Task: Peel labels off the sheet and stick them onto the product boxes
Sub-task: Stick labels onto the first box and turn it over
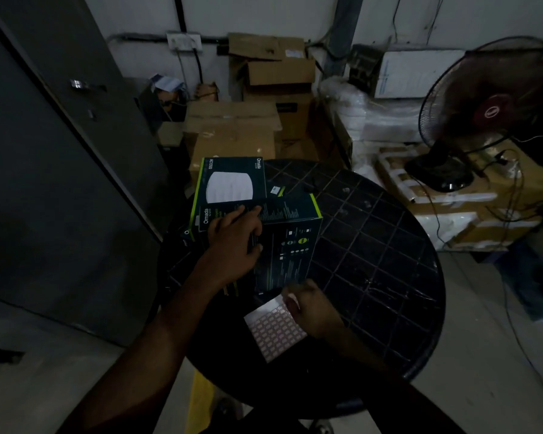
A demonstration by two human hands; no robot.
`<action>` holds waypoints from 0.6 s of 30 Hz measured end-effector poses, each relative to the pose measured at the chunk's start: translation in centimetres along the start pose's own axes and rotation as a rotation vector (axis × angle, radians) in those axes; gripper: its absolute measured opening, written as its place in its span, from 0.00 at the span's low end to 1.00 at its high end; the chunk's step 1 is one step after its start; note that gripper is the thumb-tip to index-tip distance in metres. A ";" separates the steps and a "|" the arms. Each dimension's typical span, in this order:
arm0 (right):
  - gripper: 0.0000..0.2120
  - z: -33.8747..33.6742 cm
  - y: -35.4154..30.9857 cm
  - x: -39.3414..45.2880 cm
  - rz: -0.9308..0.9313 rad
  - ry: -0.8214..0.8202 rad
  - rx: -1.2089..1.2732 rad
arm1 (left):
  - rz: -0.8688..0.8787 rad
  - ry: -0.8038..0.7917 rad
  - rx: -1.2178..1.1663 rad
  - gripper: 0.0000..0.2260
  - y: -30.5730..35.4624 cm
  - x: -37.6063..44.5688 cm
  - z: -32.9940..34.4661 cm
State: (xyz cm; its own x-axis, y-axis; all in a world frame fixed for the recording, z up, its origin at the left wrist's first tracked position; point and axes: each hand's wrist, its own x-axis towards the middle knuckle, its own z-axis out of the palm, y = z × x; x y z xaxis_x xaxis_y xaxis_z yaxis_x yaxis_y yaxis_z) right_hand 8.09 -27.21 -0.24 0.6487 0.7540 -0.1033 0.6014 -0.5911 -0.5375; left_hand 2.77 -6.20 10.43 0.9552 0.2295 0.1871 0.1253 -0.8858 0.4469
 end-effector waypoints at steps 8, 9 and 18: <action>0.05 -10.2 -7.1 3.7 -0.262 0.546 -0.015 | -0.093 0.077 -0.104 0.21 -0.6 0.2 -0.5; 0.05 -10.6 -7.1 4.4 -0.279 0.540 -0.049 | -0.096 0.095 -0.125 0.21 -0.7 0.2 -0.2; 0.07 -9.9 -7.0 7.9 -0.310 0.480 -0.174 | -0.113 0.221 -0.238 0.14 -1.0 -0.1 1.2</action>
State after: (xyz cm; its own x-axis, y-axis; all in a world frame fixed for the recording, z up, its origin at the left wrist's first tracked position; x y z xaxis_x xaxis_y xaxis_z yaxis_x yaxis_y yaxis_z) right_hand 13.61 -19.94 10.97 0.5450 0.7089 0.4478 0.8374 -0.4332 -0.3334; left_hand 2.89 -5.85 8.88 0.8544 0.4258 0.2978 0.1360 -0.7365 0.6626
